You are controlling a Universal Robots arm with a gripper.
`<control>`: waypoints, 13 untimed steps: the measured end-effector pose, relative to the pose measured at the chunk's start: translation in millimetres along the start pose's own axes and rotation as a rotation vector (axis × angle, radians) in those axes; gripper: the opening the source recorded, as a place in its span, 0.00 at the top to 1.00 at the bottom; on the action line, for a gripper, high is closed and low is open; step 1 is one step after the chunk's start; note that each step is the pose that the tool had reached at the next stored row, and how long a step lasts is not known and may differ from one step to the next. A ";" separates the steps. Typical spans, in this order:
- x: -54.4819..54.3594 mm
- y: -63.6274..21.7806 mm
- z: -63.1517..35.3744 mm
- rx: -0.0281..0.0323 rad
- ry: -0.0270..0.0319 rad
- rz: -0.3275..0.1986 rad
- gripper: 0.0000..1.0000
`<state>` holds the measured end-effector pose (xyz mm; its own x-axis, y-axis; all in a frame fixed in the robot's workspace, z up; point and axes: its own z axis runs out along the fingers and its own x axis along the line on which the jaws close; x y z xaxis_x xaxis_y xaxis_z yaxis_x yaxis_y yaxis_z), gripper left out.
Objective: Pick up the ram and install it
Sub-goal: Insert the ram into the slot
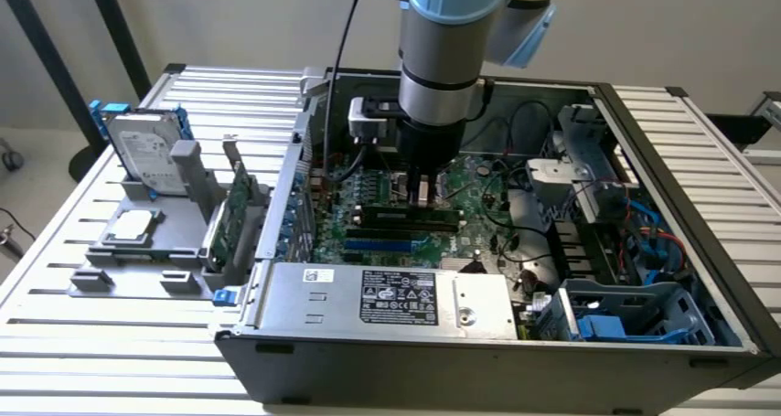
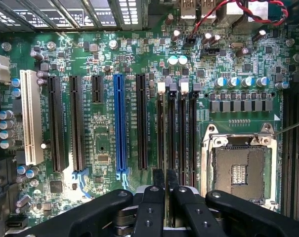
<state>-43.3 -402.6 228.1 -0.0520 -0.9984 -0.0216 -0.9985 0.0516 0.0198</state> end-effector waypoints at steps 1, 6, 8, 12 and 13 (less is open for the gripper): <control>-0.1 0.0 0.1 0.0001 0.0000 0.000 0.86; -0.3 0.0 0.7 0.0003 0.0003 -0.001 0.86; -0.3 0.0 0.9 0.0003 0.0003 -0.002 0.86; -0.4 0.0 1.1 0.0003 0.0006 -0.003 0.86; -0.5 0.0 1.2 0.0003 0.0006 -0.004 0.86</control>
<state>-43.3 -402.1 226.9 -0.0482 -0.9986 -0.0211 -0.9987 0.0478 0.0194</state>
